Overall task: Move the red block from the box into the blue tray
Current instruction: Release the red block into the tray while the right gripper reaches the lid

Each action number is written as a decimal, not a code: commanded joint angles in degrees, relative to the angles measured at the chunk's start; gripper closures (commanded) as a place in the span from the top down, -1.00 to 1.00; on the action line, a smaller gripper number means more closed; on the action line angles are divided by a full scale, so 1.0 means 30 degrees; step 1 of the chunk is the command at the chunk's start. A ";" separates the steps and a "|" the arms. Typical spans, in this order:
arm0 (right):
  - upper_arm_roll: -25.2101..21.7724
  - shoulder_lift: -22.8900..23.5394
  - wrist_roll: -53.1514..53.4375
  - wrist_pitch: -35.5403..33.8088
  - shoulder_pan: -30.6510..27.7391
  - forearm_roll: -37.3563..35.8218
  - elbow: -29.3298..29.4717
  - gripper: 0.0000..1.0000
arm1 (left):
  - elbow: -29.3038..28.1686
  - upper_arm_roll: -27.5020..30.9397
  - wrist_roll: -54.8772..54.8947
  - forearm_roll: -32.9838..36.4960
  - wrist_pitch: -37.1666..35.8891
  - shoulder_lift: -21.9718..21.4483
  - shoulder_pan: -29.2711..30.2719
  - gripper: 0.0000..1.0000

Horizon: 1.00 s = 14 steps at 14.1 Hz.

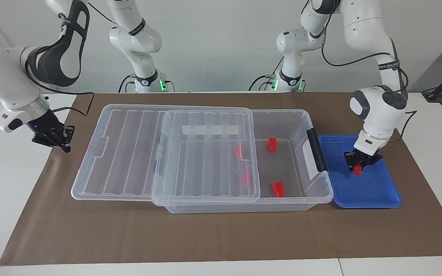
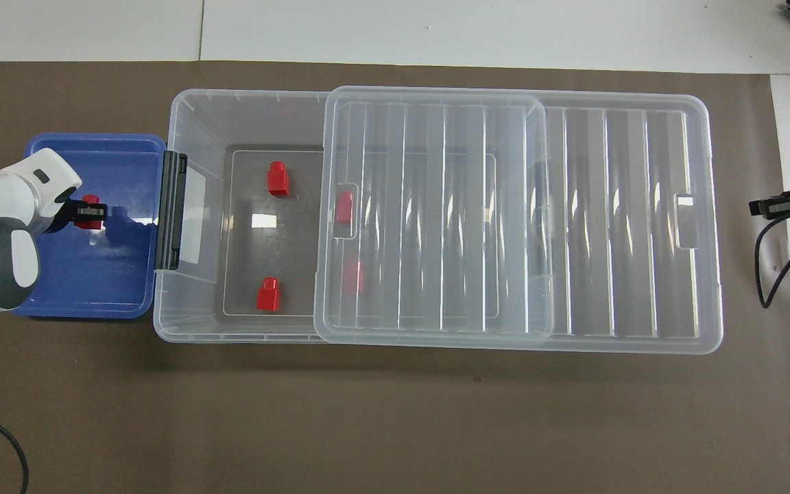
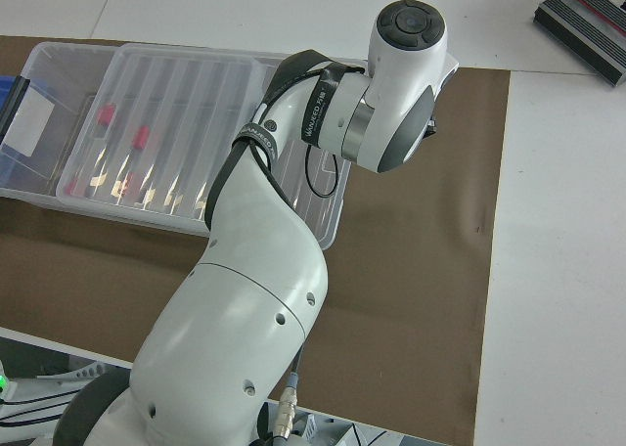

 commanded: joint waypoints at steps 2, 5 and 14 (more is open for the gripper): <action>0.0133 0.0161 -0.0466 0.0347 0.0094 0.2015 -0.0353 -1.00 | -0.0733 -0.0068 0.0942 -0.0281 0.1397 0.0227 0.0411 -1.00; 0.0221 0.0162 -0.0408 0.0463 0.0473 0.2464 -0.0353 -1.00 | -0.0734 -0.0068 0.1034 -0.0281 0.1397 0.0227 0.0442 -1.00; 0.0279 0.0397 0.1877 0.1226 0.2701 0.2787 -0.0470 -1.00 | 0.0870 -0.0097 0.0801 -0.0281 -0.1925 -0.0500 0.0149 0.75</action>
